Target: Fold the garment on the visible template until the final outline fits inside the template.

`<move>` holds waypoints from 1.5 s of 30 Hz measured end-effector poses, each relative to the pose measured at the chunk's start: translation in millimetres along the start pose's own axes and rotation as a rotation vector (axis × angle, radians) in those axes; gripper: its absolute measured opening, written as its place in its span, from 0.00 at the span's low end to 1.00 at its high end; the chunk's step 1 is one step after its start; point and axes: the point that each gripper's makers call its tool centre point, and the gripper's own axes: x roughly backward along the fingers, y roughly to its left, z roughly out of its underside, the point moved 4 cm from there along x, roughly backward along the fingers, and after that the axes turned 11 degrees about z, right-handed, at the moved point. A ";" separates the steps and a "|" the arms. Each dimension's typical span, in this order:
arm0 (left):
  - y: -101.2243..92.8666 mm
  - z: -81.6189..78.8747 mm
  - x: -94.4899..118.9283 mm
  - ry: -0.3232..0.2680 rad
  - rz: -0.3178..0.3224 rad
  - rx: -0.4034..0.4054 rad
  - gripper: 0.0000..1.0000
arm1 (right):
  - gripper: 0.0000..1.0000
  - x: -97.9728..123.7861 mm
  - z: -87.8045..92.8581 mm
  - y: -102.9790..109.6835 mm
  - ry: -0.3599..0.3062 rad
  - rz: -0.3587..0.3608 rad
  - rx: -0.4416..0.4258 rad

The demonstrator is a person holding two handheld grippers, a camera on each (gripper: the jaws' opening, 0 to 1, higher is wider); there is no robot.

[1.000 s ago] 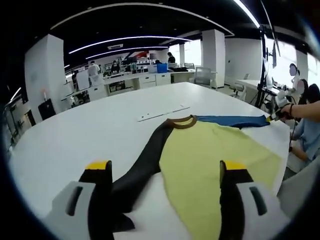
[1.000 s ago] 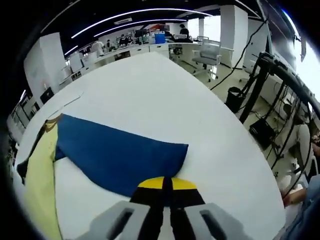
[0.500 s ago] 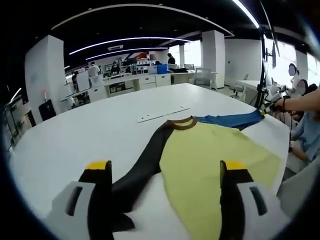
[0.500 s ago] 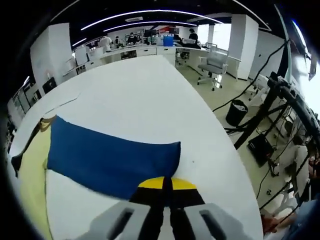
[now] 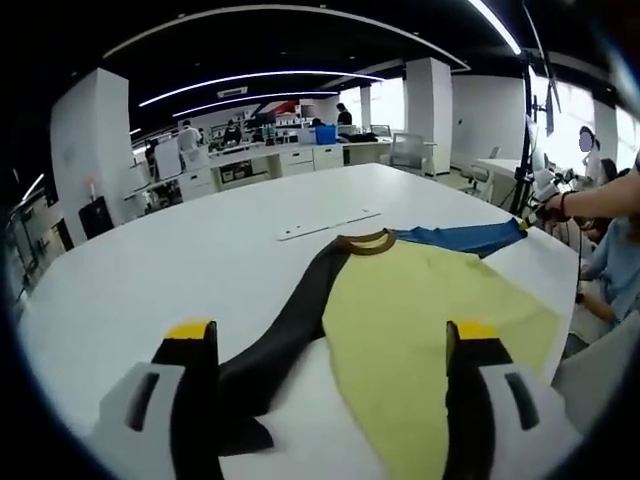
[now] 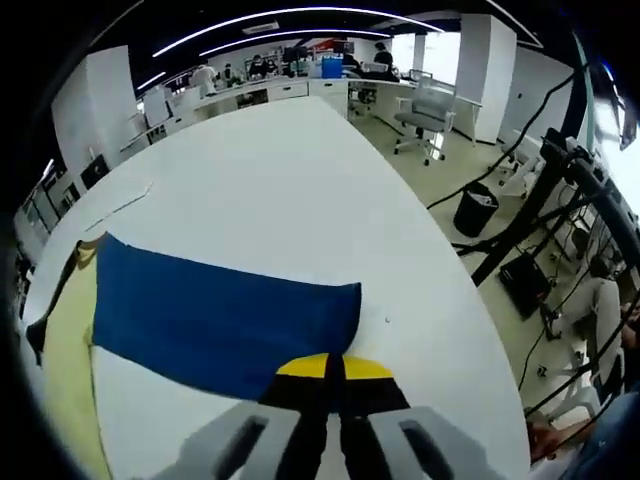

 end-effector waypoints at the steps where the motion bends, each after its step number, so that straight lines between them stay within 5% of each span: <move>1: -0.5 0.2 0.5 0.000 0.001 0.004 0.93 | 0.00 0.9 -0.6 0.2 -0.002 -0.001 0.002; 19: -12.6 13.7 17.5 0.040 0.024 0.017 0.99 | 0.00 35.0 -20.7 15.0 -0.062 -0.067 0.007; 45: -11.1 14.9 40.3 0.005 0.001 0.031 0.99 | 0.00 65.6 -59.4 115.9 -0.143 -0.240 0.169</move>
